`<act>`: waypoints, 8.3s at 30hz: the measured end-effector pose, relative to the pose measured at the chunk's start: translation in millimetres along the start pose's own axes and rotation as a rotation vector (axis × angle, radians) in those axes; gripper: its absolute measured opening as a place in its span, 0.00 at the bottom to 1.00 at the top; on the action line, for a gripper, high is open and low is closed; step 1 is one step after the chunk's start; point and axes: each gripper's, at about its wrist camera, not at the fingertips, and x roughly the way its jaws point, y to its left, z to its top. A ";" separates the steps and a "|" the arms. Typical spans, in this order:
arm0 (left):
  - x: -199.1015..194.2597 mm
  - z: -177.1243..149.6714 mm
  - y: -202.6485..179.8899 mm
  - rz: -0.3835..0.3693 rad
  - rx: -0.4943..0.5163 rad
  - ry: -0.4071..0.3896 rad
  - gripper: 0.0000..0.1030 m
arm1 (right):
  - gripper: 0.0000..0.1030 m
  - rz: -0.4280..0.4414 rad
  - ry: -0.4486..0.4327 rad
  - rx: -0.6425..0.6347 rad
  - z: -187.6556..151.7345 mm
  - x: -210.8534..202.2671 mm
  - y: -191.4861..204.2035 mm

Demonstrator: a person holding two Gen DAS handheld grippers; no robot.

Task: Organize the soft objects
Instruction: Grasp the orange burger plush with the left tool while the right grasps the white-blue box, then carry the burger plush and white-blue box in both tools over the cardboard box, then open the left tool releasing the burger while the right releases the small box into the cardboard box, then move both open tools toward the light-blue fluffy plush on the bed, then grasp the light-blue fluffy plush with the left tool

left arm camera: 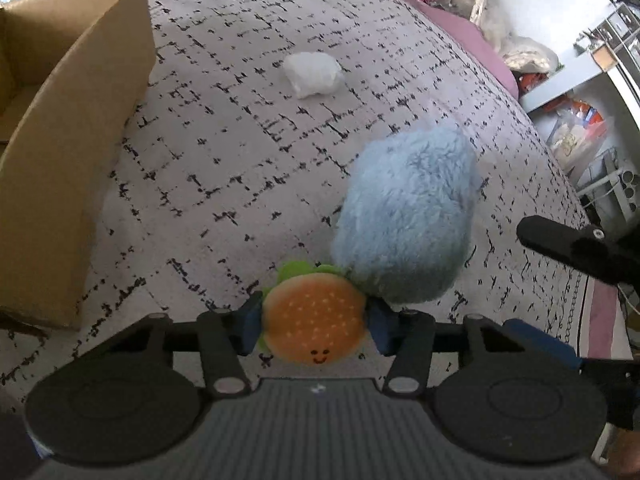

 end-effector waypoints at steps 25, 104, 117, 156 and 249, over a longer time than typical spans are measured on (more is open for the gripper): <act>-39.2 35.7 10.3 0.010 -0.024 -0.100 0.50 | 0.48 0.067 -0.034 0.221 55.8 66.3 -9.2; -159.9 58.4 132.4 0.118 -0.141 -0.291 0.51 | 0.19 0.386 0.007 -0.309 -72.9 -1.2 111.9; -139.7 67.2 169.9 0.164 -0.188 -0.281 0.53 | 0.19 0.385 0.059 -0.417 -105.8 30.8 147.1; -166.0 61.6 137.2 0.190 -0.089 -0.257 0.79 | 0.79 0.207 -0.115 -0.433 -95.4 -10.0 145.5; -21.0 47.9 -37.5 0.126 0.167 -0.124 0.23 | 0.42 0.108 -0.064 0.266 -18.0 39.5 -13.7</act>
